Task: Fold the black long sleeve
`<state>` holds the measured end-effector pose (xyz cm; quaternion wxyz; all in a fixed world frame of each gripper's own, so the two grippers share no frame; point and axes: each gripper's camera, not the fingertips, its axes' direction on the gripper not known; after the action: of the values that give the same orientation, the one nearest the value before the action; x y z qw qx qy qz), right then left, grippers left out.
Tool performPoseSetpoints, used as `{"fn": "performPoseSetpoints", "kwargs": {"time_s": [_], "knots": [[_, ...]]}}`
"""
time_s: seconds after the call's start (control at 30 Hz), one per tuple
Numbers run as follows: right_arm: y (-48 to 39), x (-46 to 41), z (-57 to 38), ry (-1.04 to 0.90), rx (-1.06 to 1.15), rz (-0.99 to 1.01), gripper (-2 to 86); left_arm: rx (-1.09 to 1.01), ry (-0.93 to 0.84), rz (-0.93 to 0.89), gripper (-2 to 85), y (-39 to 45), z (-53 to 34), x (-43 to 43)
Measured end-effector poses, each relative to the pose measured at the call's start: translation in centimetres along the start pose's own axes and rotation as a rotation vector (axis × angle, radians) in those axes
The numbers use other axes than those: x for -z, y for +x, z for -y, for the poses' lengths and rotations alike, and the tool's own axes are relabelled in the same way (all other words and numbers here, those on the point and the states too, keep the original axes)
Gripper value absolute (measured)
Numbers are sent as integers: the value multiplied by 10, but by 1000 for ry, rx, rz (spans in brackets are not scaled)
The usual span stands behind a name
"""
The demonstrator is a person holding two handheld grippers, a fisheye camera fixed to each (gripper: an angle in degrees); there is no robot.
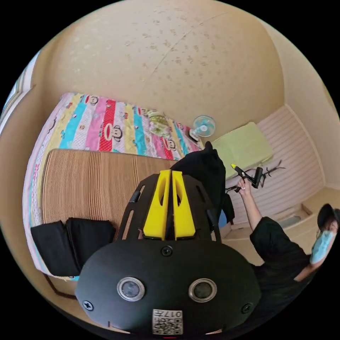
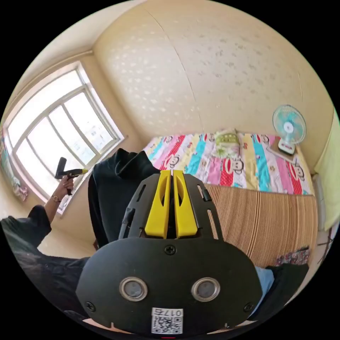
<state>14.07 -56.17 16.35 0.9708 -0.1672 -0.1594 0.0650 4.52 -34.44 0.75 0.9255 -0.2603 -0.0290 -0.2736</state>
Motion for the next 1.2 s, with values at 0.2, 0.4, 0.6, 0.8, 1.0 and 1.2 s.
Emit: {"fn": "performPoseSetpoints", "kwargs": {"time_s": [0.2, 0.4, 0.6, 0.8, 1.0, 1.2], "knots": [[-25, -152, -59, -256, 26, 80, 16, 182, -104, 43, 27, -18, -24, -152], [-43, -292, -217, -760, 3, 155, 22, 88, -636, 297, 1, 20, -140, -346], [-45, -309, -317, -1022, 17, 85, 26, 316, -1037, 376, -7, 10, -268, -399], [71, -227, -347, -445, -1112, 397, 72, 551, -870, 239, -7, 0, -260, -315], [80, -165, -351, -407, -1146, -109, 93, 775, -738, 278, -6, -54, -241, -211], [20, -183, -339, -681, -375, -486, 114, 829, -498, 272, 2, -81, -231, -118]]}}
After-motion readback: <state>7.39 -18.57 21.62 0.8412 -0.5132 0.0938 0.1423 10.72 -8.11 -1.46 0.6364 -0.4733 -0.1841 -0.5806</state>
